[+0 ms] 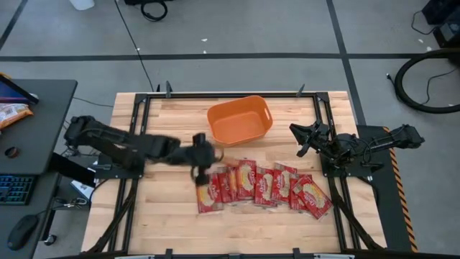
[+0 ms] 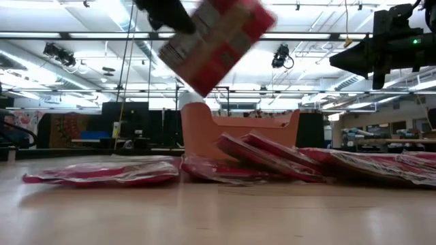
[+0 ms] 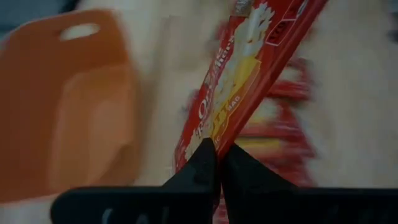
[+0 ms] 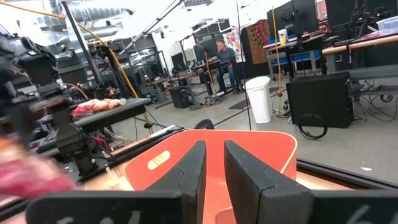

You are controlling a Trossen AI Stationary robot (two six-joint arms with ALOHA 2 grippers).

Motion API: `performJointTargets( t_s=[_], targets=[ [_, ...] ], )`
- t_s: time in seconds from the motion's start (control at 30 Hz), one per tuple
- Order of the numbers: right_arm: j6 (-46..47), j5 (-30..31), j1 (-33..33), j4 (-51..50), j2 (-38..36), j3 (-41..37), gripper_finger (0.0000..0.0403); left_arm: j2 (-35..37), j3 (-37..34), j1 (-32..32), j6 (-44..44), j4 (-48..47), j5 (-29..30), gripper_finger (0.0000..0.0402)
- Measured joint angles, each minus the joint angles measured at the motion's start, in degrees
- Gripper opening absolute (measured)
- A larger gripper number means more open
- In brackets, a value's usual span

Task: Sort popcorn bags into baskets
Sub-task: Put the red popcorn bag into the orange bin

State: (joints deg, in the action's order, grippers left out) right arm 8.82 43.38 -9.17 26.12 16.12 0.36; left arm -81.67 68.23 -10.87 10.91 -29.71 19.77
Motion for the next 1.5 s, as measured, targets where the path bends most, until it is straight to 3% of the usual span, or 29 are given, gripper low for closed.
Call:
performJointTargets(
  t_s=[0.47, 0.83, 0.97, 1.23, 1.5],
  targets=[
    [0.00, -0.33, -0.02, 0.05, 0.09, 0.00, 0.0061, -17.79, 16.94, 18.77, -4.85, 1.10, -1.91, 0.0021],
    [0.00, -0.66, -0.02, 0.05, 0.09, 0.00, 0.0061, -28.56, 18.14, 28.40, -5.25, 1.15, -1.80, 0.0021],
    [0.00, -0.69, -0.02, 0.03, 0.09, 0.00, 0.0061, -29.39, 18.14, 28.17, -5.15, 1.55, -1.81, 0.0044],
    [0.00, -1.03, -0.02, 0.03, 0.09, 0.00, 0.0061, -28.91, 19.32, 24.61, -7.24, 1.79, -5.09, 0.0152],
    [0.00, -1.05, -0.02, 0.00, 0.09, 0.00, 0.0061, -27.63, 21.61, 14.14, -31.80, -1.83, -12.66, 0.0171]
  ],
)
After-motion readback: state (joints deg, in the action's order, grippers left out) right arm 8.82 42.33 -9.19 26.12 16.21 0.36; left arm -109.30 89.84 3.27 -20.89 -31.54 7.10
